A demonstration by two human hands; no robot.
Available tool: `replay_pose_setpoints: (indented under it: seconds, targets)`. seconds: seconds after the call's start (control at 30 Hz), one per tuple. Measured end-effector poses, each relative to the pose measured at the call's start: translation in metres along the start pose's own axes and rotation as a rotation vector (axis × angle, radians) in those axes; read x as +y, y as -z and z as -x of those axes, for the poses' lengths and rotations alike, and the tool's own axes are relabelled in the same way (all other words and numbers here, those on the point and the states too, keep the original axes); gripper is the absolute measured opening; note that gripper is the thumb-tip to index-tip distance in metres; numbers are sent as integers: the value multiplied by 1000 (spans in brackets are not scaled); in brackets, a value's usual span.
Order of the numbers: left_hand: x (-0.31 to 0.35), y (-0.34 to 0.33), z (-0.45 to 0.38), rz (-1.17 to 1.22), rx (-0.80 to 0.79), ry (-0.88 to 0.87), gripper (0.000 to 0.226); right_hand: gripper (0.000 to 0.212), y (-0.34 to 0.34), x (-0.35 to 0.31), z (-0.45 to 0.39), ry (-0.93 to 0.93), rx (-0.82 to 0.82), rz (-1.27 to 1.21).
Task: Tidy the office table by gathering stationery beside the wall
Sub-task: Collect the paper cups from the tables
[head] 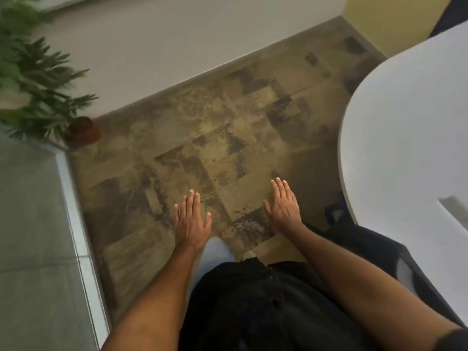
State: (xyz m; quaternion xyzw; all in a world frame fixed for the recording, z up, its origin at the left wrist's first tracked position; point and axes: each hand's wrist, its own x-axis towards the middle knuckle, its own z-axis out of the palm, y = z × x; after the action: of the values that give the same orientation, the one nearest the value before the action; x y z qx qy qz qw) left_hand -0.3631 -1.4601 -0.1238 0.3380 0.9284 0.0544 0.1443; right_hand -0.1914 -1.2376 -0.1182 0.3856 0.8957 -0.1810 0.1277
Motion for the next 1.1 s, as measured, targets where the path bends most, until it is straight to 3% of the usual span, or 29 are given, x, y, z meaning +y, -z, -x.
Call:
replay_pose_setpoints:
  seconds: [0.53, 0.7, 1.1]
  targets:
    - [87, 73, -419, -141, -157, -464, 75, 70, 106, 19, -258, -523, 70, -135]
    - [125, 93, -516, -154, -178, -565, 74, 69, 134, 22, -314, -643, 80, -160]
    - [283, 96, -726, -240, -224, -701, 75, 70, 200, 138, -476, -803, 31, -197]
